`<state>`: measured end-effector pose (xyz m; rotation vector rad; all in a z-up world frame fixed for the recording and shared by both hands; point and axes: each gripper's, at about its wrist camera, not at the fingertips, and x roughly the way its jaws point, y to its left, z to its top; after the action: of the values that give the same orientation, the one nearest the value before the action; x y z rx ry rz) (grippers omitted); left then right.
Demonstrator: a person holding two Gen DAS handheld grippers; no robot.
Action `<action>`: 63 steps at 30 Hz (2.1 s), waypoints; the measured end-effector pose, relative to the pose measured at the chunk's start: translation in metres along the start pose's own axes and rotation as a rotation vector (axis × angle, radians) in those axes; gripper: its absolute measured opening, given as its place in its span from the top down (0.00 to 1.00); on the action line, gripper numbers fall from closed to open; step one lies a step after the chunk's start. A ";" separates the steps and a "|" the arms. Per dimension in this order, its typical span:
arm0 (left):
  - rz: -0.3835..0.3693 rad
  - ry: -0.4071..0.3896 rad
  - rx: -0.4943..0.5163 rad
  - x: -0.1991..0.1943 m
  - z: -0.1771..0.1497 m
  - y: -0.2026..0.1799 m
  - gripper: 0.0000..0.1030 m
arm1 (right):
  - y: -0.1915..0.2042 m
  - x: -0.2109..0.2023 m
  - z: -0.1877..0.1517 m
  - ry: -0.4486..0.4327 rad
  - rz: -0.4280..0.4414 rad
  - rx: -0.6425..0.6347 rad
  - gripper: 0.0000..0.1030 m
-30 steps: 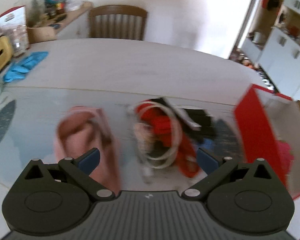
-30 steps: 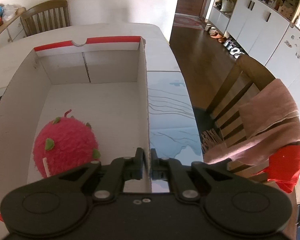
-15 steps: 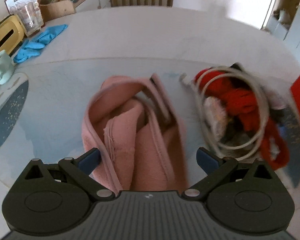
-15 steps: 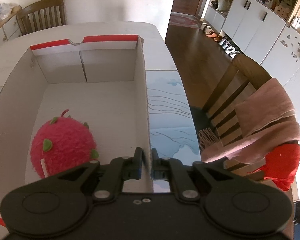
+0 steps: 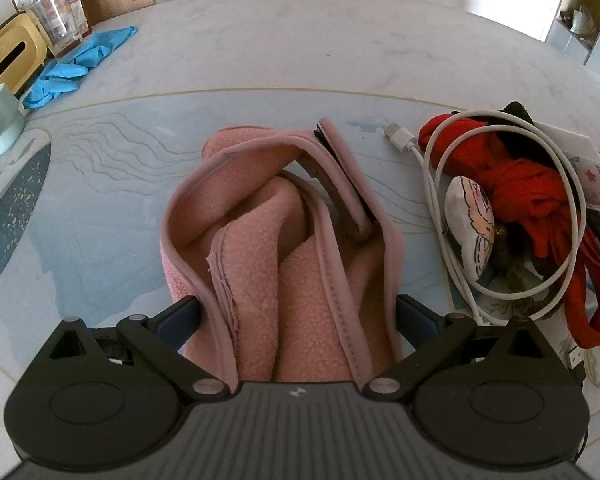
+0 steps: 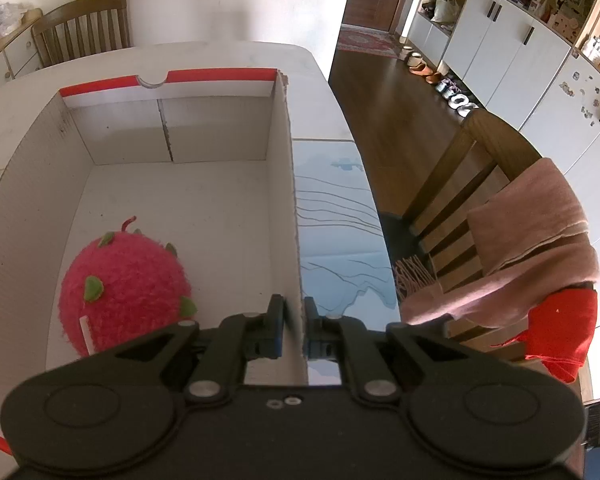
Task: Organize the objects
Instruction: 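Return the left gripper to the pile and grasp the pink towel, then carry the pink towel with the left gripper into the box and release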
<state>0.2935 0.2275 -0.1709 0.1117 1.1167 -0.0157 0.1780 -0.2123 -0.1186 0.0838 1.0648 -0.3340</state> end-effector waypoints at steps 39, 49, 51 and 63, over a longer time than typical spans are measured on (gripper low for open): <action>-0.271 -0.206 0.102 -0.175 0.003 -0.096 0.72 | 0.007 -0.003 -0.001 0.006 0.014 -0.037 0.95; -0.424 -0.230 0.235 -0.204 0.024 -0.187 0.71 | 0.008 -0.003 -0.002 0.003 0.020 -0.059 0.95; -0.453 -0.223 0.261 -0.205 0.028 -0.205 0.71 | 0.008 -0.003 -0.002 0.003 0.022 -0.060 0.95; -0.470 -0.173 0.406 -0.179 0.037 -0.307 0.71 | 0.006 -0.003 -0.002 0.002 0.043 -0.065 0.96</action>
<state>0.2266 -0.0892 -0.0194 0.2032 0.9335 -0.6622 0.1765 -0.2053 -0.1175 0.0483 1.0738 -0.2605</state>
